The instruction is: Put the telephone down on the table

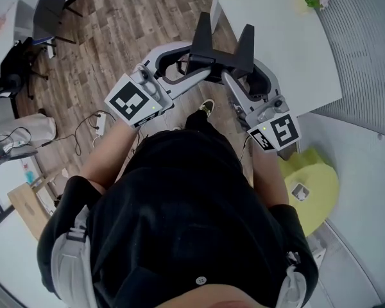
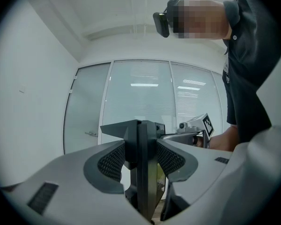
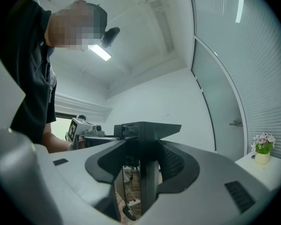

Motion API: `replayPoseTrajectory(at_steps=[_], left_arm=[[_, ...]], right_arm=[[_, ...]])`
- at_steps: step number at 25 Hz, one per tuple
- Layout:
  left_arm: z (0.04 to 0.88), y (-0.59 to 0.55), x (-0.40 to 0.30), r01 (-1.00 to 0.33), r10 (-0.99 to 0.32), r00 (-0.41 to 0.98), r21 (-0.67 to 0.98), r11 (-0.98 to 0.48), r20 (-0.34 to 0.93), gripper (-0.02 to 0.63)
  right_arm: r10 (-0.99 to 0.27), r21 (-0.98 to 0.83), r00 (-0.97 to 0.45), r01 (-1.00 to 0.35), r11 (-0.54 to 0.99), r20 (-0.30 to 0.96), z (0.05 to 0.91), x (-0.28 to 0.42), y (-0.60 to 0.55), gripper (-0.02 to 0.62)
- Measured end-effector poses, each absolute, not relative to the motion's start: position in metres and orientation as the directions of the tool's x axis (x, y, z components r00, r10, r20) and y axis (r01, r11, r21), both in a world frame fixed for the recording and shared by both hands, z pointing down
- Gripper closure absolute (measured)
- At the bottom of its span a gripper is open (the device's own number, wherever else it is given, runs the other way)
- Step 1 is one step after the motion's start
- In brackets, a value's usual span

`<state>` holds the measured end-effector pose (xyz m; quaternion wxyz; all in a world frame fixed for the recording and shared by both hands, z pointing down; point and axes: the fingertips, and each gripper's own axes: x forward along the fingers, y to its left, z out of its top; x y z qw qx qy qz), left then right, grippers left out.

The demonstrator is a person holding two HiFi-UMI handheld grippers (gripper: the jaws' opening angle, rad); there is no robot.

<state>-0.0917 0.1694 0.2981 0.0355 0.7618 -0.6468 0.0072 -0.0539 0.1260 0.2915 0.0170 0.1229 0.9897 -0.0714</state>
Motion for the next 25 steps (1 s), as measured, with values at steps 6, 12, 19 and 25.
replayPoseTrajectory(at_steps=[6,12,19,25], left_arm=[[0.305,0.087,-0.110,-0.985,-0.984,0.166,0.052,-0.162,0.068,0.390],[0.302,0.062,-0.112,-0.977,-0.975,0.213,0.044,-0.211,0.066,0.390],[0.295,0.038,-0.113,-0.953,-0.952,0.303,0.040,-0.302,0.050,0.390],[0.314,-0.037,-0.119,-0.904,-0.902,0.427,0.066,-0.423,0.068,0.390]], right_arm=[[0.232,-0.156,-0.971,0.238,0.959,-0.055,0.299,-0.072,0.044,0.376],[0.190,-0.149,-0.980,0.197,0.969,-0.055,0.294,-0.072,0.019,0.376],[0.092,-0.146,-0.994,0.099,0.984,-0.053,0.288,-0.070,-0.001,0.376],[-0.038,-0.175,-0.999,-0.032,0.984,-0.029,0.307,-0.072,-0.070,0.376]])
